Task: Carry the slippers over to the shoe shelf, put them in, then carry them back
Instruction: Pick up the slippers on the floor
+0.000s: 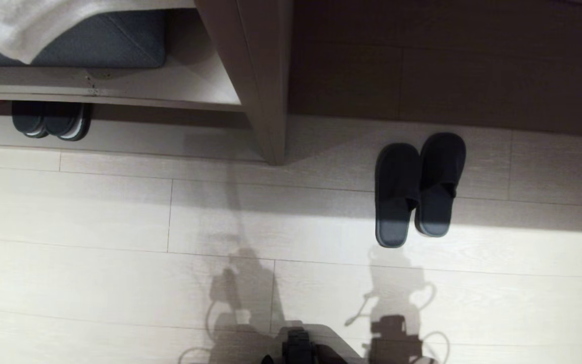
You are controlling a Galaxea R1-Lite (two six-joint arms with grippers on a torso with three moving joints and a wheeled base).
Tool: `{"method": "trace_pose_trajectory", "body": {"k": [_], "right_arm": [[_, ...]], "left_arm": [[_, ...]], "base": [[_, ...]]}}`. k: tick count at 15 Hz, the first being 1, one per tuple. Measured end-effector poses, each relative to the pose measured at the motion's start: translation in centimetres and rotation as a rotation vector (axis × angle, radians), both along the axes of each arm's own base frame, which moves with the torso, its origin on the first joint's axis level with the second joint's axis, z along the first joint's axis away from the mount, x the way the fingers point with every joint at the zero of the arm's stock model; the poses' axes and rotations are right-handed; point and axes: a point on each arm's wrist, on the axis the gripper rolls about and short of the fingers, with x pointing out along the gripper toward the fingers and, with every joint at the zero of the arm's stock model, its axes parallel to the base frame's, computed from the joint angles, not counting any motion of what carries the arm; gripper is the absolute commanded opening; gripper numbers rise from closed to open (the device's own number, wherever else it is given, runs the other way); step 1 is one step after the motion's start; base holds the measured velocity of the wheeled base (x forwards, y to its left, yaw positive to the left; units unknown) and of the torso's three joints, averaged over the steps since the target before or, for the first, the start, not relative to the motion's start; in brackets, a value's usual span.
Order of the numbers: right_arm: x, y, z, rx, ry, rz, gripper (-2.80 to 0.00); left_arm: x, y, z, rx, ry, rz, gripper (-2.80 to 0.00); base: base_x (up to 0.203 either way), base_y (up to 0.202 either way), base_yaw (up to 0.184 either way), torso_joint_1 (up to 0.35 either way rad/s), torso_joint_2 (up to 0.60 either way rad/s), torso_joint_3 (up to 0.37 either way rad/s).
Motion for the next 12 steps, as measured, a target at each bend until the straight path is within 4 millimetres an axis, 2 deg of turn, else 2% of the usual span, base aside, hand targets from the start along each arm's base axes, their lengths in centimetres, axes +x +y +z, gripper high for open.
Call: {"method": "trace_pose_trajectory", "body": {"k": [5,12], "right_arm": [[0.00,0.00,0.00,0.001,0.000,-0.001,-2.80],[-0.01,-0.01,0.04,-0.012,-0.002,-0.005,-2.80]], "left_arm": [[0.00,0.00,0.00,0.004,0.000,0.000,-2.80],[0.00,0.00,0.00,0.002,0.000,0.001,-2.80]], "base": [[0.000,0.000,0.000,0.001,0.00,-0.184],[0.000,0.000,0.000,0.000,0.00,-0.023]]}}
